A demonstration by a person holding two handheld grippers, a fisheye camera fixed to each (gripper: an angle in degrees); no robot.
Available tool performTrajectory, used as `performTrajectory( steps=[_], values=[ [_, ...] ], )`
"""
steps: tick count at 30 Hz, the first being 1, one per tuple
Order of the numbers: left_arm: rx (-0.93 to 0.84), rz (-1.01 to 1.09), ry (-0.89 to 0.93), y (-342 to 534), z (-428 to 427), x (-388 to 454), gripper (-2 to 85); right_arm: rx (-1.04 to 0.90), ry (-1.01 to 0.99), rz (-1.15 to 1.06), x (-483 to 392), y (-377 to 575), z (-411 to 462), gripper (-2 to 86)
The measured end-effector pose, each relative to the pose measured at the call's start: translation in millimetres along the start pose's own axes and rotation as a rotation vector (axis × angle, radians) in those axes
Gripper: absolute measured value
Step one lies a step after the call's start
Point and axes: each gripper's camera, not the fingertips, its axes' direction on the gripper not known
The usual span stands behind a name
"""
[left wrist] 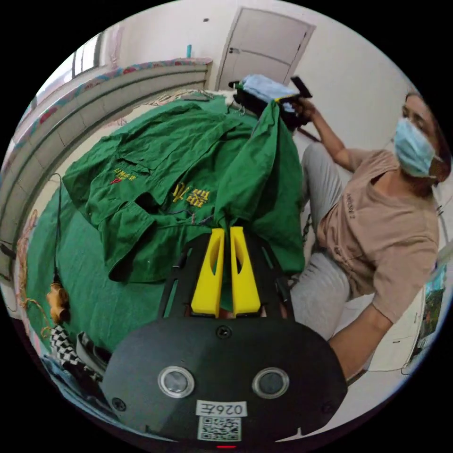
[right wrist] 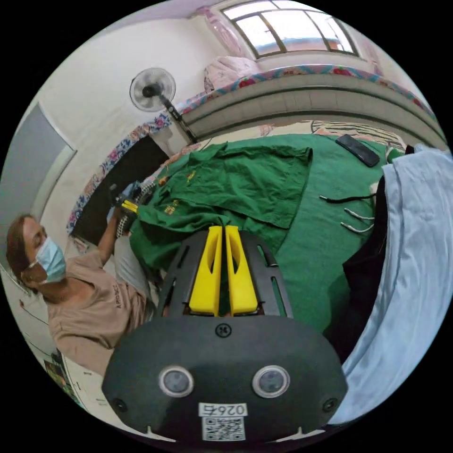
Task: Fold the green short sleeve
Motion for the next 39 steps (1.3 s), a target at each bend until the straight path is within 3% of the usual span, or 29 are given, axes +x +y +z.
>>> performTrajectory(
  steps=[3, 5, 7, 9, 13, 17, 22, 26, 30, 32, 36, 39],
  values=[
    [0.190, -0.383, 0.258, 9.6, -10.1, -93.0, 7.2, 0.081, 0.085, 0.189, 45.6, -39.7, 18.3, 2.4],
    [0.305, -0.510, 0.233, 22.7, -12.6, -119.6, 8.5, 0.051, 0.295, 0.269, 65.8, -58.2, 45.7, 4.5],
    [0.374, -0.550, 0.164, 29.3, -22.0, -124.8, 10.3, -0.002, 0.348, 0.286, 79.4, -65.8, 61.8, 6.1],
    [0.317, -0.568, 0.024, 24.4, -36.0, -117.6, 11.6, -0.049, 0.338, 0.302, 94.2, -73.1, 66.4, 8.0],
    [0.211, -0.417, -0.349, -13.8, -54.3, -77.3, 16.1, -0.047, 0.305, 0.316, 123.2, -84.7, 56.3, 9.0],
    [0.033, -0.160, -0.385, -60.7, -19.8, -54.7, 21.1, -0.067, 0.322, 0.335, 152.1, -94.6, 53.4, 9.6],
    [-0.197, -0.008, -0.663, -89.3, 33.8, -44.0, 21.1, -0.068, 0.343, 0.314, 184.5, -106.9, 53.5, 11.4],
    [-0.254, 0.017, -0.668, -94.3, 48.0, -47.3, 16.5, -0.031, 0.307, 0.286, 209.6, -117.8, 49.3, 11.6],
    [-0.261, -0.031, -0.508, -93.2, 45.7, -74.1, 12.2, -0.018, 0.265, 0.291, 228.8, -123.7, 43.0, 11.4],
    [-0.175, -0.059, -0.447, -86.6, 28.6, -84.2, 12.0, 0.005, 0.223, 0.294, 240.3, -124.8, 34.1, 11.4],
    [0.159, -0.138, -0.301, -54.5, -23.0, -111.5, 11.7, 0.037, 0.188, 0.291, 256.5, -124.7, 21.4, 11.7],
    [0.183, -0.165, -0.247, -45.9, -18.9, -134.4, 15.1, 0.057, 0.170, 0.289, 268.3, -127.1, 18.6, 11.7]
  ],
)
